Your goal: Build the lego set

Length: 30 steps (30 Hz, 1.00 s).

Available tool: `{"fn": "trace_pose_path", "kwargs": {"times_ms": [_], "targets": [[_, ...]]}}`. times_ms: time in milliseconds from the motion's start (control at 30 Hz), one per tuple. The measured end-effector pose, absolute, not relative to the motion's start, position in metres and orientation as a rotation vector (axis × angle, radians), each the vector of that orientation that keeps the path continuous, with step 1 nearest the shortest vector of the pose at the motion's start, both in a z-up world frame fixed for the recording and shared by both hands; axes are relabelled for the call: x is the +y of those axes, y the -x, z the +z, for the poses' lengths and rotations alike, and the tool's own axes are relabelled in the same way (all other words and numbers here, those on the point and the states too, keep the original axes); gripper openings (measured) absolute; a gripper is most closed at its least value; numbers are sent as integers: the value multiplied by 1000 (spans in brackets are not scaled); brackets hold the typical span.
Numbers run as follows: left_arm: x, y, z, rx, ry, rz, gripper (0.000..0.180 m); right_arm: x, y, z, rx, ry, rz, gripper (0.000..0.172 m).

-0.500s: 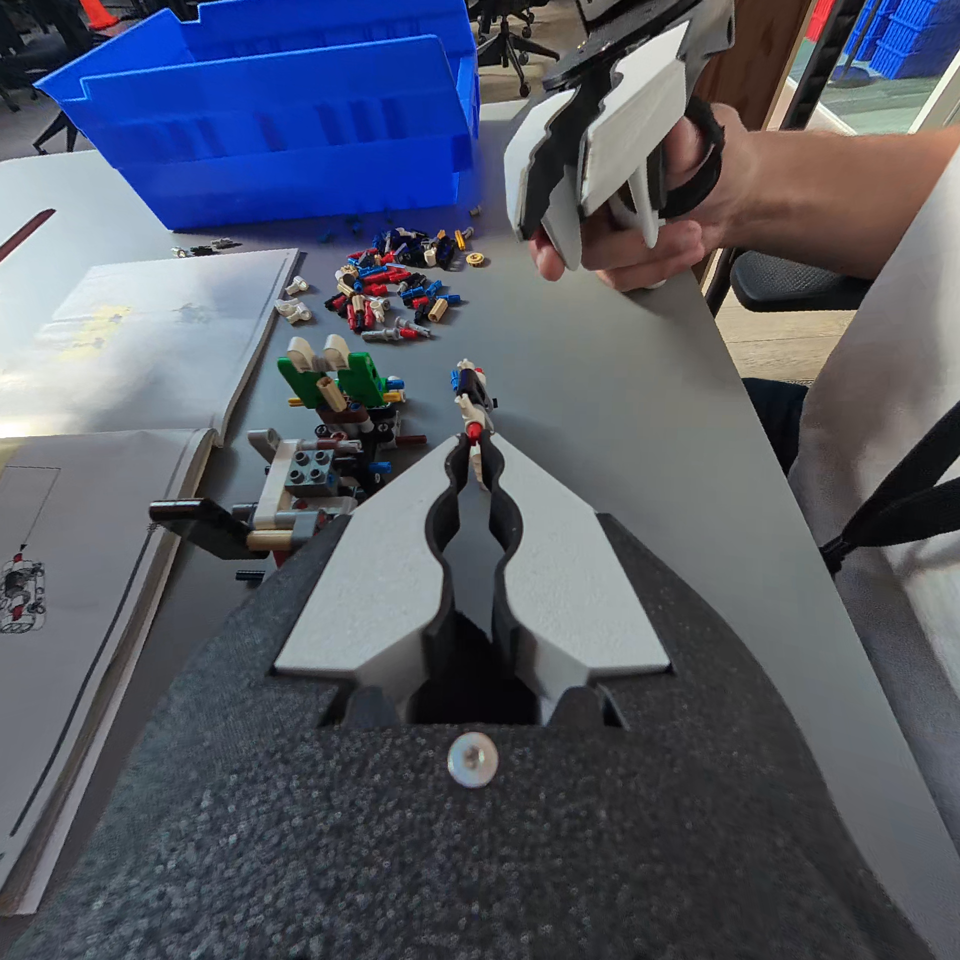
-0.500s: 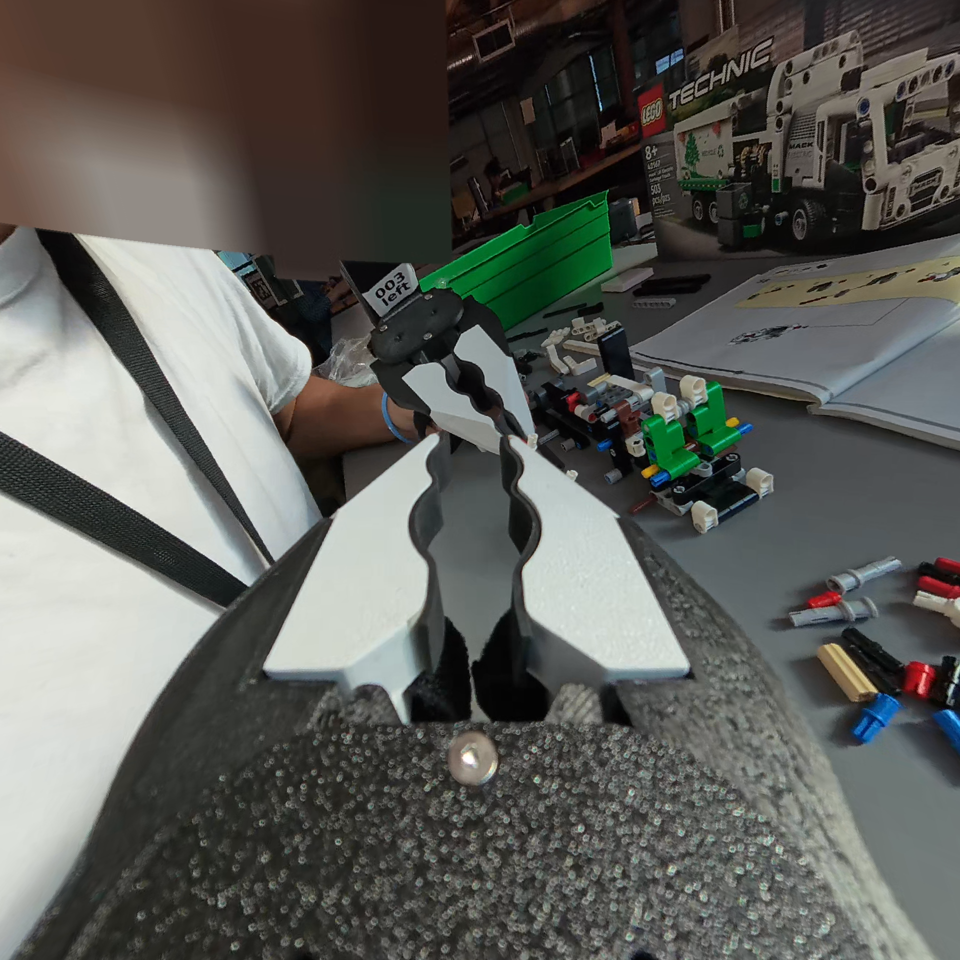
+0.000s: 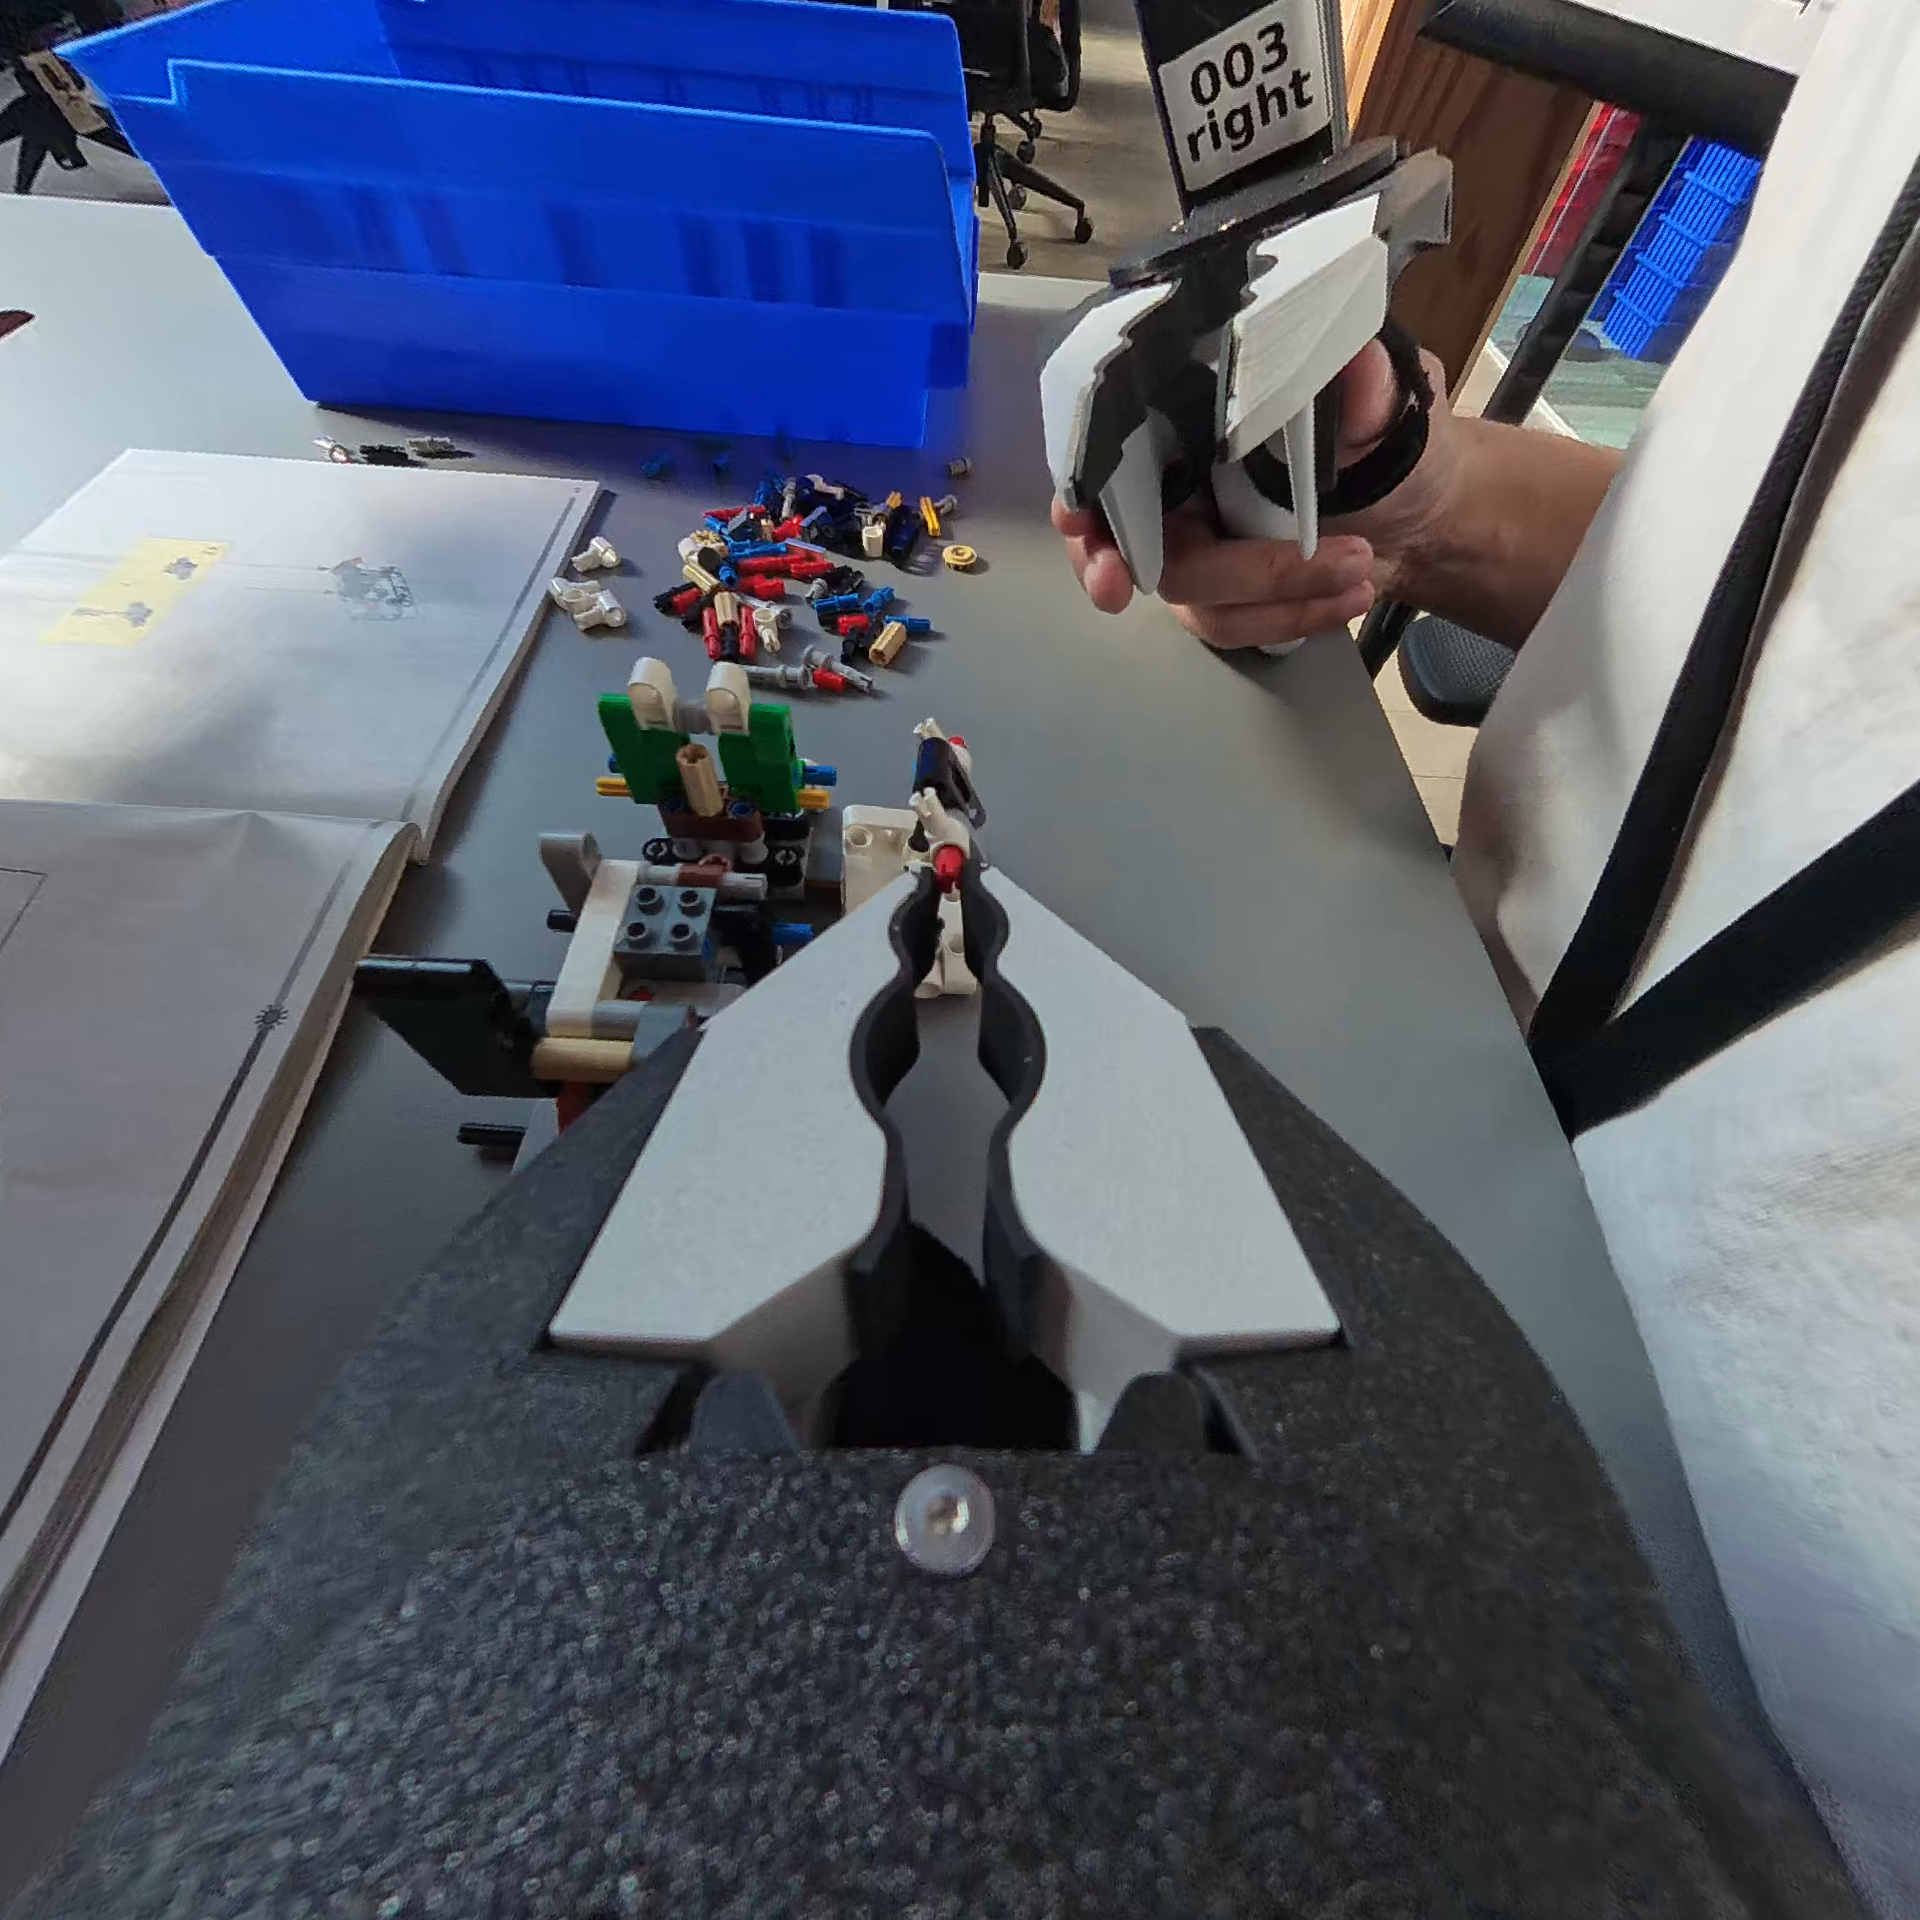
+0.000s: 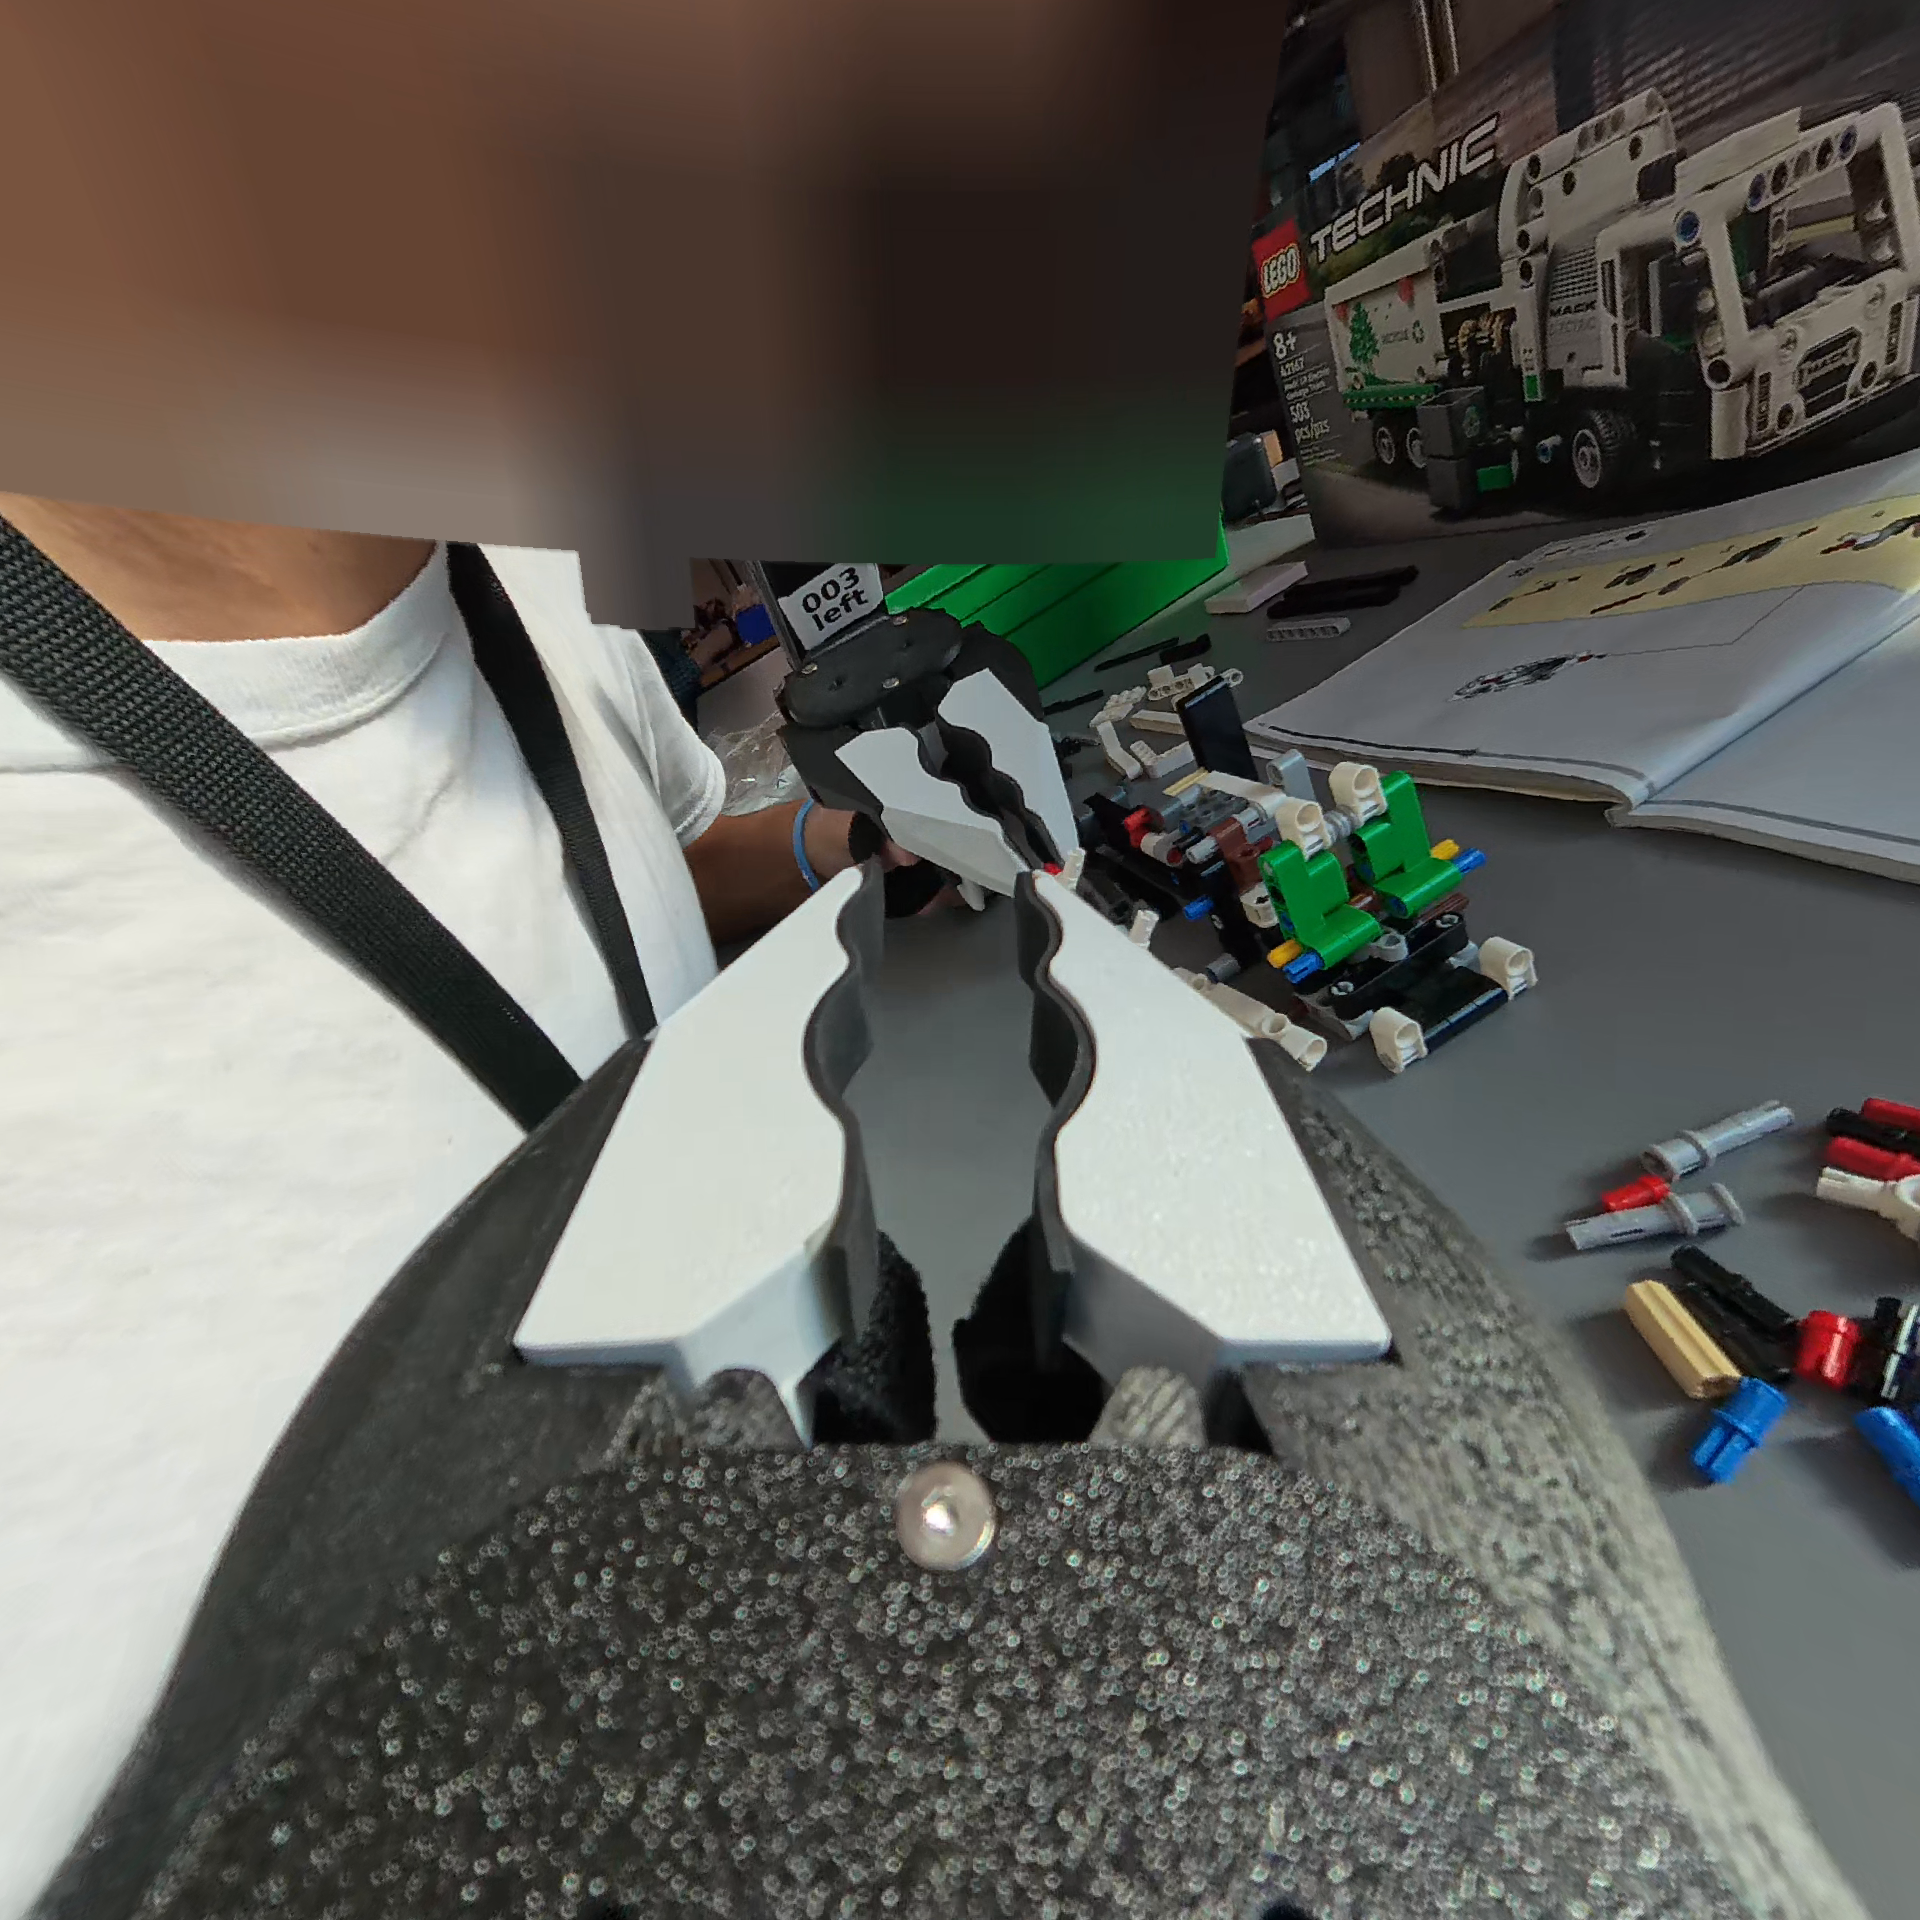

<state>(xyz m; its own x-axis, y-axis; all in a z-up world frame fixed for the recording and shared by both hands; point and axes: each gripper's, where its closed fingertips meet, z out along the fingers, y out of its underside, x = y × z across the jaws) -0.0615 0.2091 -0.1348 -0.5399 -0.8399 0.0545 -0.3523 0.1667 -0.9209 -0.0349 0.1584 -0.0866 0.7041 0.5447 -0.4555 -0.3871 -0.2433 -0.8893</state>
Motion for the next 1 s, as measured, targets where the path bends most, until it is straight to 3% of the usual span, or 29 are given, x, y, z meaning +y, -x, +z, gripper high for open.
{"fn": "trace_pose_path", "kwargs": {"times_ms": [667,1000], "targets": [[209,62,-141,2001,1136,-1310,1,163,25,-87,-84,1600,787,23],[206,74,-135,1994,1138,-1389,1,189,17,-150,-161,2073,121,21]]}}
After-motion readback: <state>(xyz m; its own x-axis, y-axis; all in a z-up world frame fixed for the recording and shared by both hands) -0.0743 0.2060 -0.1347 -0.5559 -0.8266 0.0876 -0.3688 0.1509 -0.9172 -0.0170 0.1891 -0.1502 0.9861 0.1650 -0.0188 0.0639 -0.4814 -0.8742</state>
